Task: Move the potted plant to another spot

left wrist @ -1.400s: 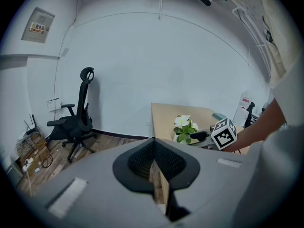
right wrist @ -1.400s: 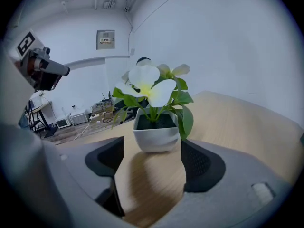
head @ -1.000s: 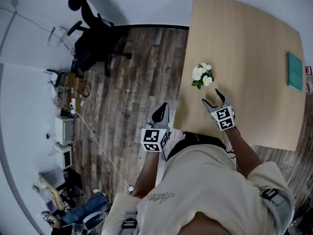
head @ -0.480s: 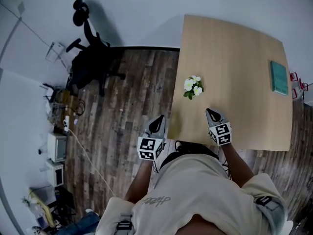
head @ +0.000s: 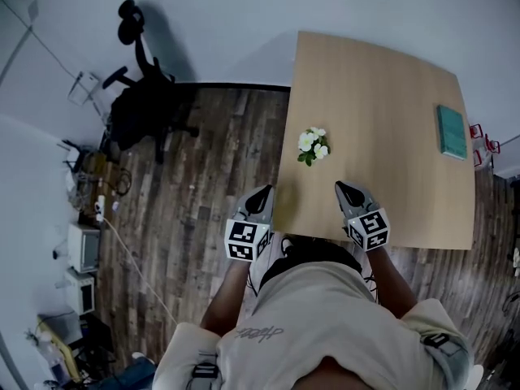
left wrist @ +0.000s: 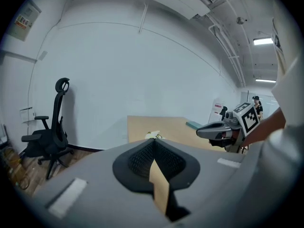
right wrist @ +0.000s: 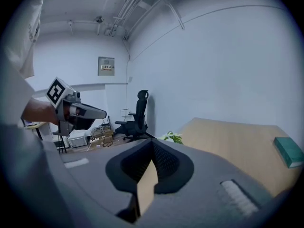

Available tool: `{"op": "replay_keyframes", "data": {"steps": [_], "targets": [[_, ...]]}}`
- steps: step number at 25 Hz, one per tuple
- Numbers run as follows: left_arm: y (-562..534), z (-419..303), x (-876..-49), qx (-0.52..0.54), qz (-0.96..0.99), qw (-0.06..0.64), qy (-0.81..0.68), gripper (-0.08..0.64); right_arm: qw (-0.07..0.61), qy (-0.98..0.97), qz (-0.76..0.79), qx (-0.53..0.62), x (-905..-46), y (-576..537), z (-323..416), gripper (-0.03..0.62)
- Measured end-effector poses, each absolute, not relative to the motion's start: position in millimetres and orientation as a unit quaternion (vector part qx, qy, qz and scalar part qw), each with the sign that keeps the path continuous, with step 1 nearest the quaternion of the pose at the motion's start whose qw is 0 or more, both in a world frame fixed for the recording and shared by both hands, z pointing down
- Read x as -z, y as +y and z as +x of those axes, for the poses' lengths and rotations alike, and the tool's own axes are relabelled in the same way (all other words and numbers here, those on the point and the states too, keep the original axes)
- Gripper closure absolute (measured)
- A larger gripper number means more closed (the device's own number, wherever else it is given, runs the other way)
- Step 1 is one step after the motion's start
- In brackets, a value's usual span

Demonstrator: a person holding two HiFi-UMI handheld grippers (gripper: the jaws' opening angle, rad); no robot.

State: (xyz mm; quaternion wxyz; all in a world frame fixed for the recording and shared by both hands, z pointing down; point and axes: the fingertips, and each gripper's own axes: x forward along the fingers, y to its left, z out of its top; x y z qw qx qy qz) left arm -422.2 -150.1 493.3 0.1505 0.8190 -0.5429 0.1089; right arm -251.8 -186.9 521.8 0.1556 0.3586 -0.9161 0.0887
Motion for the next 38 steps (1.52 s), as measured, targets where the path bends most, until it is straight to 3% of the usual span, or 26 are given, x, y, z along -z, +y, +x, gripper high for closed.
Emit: {"op": "replay_keyframes", "data": {"steps": [24, 38], "targets": [[-194.0, -385.1, -315.8, -0.059, 0.820, -0.032, -0.569, 0.541, -0.007, -0.935, 0.351, 0.047, -323.3, -224.2, -210.0, 0.591], [-184.6, -387.5, -334.9, -0.032, 0.809, 0.003, -0.587, 0.541, -0.008, -0.938, 0.344, 0.028, -328.1, -206.8, -202.9, 0.591]]}}
